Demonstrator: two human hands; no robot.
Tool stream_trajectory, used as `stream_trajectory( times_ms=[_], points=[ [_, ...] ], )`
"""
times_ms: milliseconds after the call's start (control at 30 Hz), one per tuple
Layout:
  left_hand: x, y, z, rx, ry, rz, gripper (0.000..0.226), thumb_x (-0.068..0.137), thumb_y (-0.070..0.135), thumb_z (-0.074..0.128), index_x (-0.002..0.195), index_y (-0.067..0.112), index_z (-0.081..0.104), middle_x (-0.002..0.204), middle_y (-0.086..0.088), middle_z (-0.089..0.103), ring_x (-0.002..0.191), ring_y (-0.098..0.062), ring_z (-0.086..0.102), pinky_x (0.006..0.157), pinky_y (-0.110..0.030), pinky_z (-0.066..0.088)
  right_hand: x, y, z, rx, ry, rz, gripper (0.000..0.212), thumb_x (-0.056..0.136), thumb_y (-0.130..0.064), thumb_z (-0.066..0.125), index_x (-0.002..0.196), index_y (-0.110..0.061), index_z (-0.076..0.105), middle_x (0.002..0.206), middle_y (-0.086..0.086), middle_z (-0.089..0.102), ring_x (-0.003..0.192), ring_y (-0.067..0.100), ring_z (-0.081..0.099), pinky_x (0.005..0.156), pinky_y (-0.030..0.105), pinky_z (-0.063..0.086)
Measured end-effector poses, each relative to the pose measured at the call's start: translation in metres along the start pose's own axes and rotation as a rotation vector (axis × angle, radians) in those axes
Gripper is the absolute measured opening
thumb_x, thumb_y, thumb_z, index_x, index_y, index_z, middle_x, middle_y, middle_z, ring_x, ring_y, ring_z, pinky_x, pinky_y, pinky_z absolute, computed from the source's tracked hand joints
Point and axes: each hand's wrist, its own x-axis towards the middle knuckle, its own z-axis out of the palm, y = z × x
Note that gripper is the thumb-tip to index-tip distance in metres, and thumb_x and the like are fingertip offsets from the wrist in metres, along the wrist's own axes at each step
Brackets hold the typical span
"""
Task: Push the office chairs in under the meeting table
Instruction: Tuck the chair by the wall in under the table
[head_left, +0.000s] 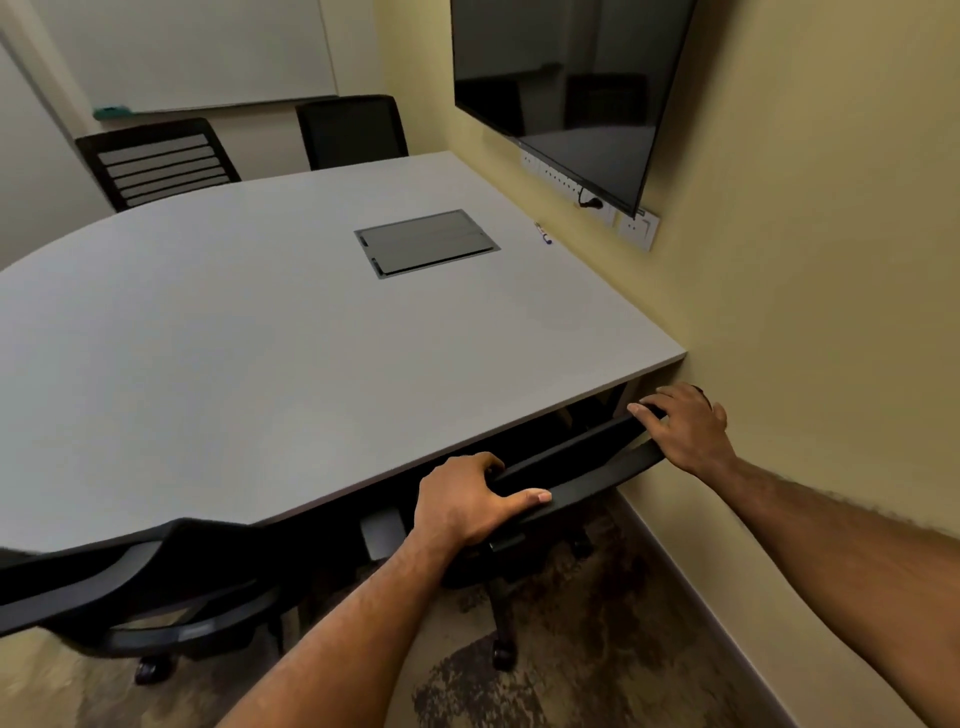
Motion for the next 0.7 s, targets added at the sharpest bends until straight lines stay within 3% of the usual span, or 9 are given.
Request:
stream_trajectory(
  times_ms=[200,567,700],
  points=[
    [0.012,-0.005,-0.011,-0.029,0.015,-0.001,0.100,0.052,0.105,0.047,0.118,0.034,0.071,0.115,0.016,0.072,0.107,-0.007,0.066,0.089,-0.028,0.052,0.012,-0.005,0.004,0.050,0.011,-0.007,0.052,0.097,-0.063,0.044,0.119,-0.024,0.072,0.141,0.000,0.059,0.146,0.022,0.034,0.113,0.060,0.030],
    [0.046,-0.007,-0.017,-0.034,-0.052,0.037,0.084,0.062,0.095,0.057,0.116,0.031,0.072,0.114,0.011,0.073,0.104,-0.010,0.066,0.092,-0.036,0.055,0.031,-0.002,0.004,0.050,0.014,-0.004,0.053,0.096,-0.064,0.042,0.113,-0.025,0.074,0.130,0.004,0.064,0.138,0.026,0.042,0.110,0.059,0.033],
    [0.056,-0.004,-0.011,-0.026,-0.041,0.040,0.080,0.064,0.094,0.057,0.114,0.033,0.072,0.114,0.011,0.073,0.104,-0.010,0.067,0.092,-0.037,0.055,0.042,0.002,0.002,0.033,-0.020,0.007,0.053,0.097,-0.063,0.042,0.117,-0.025,0.073,0.137,0.004,0.061,0.139,0.024,0.041,0.113,0.061,0.027]
  ],
)
